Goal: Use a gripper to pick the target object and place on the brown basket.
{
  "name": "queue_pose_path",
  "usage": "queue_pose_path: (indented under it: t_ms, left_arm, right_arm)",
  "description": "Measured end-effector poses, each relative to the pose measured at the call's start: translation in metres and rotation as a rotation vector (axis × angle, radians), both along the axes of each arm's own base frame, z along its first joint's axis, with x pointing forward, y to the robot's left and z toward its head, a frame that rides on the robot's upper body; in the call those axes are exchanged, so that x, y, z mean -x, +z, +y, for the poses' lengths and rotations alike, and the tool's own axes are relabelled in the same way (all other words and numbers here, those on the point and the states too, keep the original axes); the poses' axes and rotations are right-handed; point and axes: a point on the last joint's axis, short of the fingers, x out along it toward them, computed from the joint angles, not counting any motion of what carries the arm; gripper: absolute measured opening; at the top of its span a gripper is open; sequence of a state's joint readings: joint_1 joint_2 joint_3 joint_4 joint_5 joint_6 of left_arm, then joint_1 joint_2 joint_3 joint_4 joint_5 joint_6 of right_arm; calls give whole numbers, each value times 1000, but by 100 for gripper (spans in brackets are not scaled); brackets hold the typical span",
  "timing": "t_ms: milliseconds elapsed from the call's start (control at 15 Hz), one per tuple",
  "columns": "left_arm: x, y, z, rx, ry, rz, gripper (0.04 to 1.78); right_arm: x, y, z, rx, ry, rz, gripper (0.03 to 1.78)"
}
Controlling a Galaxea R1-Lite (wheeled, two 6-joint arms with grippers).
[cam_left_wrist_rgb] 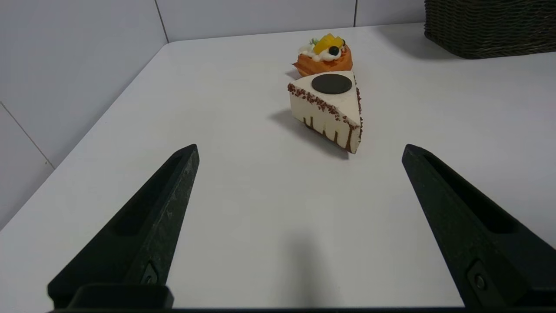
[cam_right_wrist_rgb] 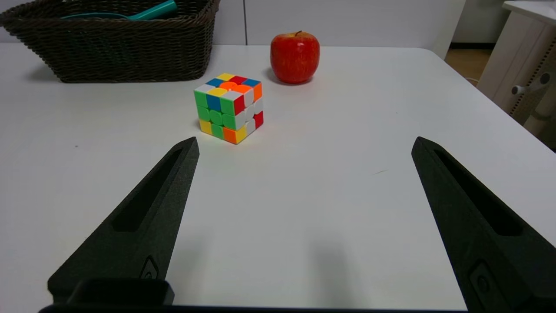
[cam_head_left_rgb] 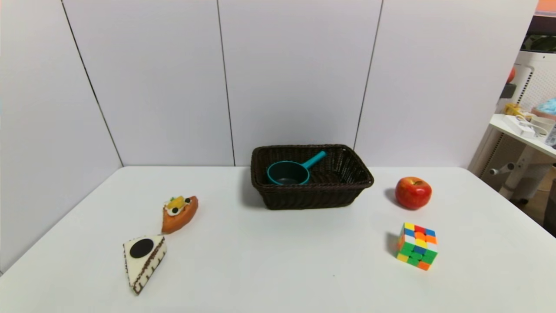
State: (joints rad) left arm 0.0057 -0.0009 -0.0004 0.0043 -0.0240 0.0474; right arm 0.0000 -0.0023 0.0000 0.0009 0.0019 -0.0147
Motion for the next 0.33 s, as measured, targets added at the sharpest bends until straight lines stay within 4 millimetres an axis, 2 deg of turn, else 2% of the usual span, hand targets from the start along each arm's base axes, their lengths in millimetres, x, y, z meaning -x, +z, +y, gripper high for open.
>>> queue_pose_path:
  t_ms: [333]
  left_arm:
    - [0,0,0,0,0,1,169]
  right_arm:
    - [0,0,0,-9,-2,0,169]
